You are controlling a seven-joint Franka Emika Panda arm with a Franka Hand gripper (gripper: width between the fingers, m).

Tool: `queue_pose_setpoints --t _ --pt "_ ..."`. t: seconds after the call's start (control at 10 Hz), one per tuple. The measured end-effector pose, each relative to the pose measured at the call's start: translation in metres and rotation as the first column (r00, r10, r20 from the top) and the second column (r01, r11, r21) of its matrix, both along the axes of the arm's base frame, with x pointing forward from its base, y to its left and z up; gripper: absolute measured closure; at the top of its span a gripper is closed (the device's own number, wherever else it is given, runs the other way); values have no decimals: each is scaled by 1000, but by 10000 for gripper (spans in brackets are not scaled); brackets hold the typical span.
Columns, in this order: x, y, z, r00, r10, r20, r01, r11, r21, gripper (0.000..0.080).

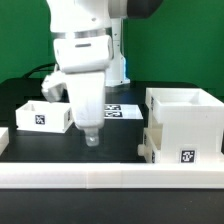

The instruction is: Assemble drawer

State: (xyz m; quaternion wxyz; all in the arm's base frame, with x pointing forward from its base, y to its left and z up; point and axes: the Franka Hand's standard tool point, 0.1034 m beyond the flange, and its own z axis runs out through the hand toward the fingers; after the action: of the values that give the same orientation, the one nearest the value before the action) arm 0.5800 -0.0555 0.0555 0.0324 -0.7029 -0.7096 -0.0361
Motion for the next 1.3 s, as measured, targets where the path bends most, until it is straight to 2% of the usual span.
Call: queue_pose_setpoints --t 0.4,0.6,1.0,1.2,1.3 --pt "-32 -7 5 996 -61 59 63 998 -19 150" --pt "-55 -7 12 994 -79 79 82 996 -30 150" --pt "-57 -7 10 989 -128 69 130 991 -26 150" --pt "-57 -8 9 962 -267 57 268 963 -16 150" --pt "-63 -16 10 934 -353 63 354 935 -13 150"
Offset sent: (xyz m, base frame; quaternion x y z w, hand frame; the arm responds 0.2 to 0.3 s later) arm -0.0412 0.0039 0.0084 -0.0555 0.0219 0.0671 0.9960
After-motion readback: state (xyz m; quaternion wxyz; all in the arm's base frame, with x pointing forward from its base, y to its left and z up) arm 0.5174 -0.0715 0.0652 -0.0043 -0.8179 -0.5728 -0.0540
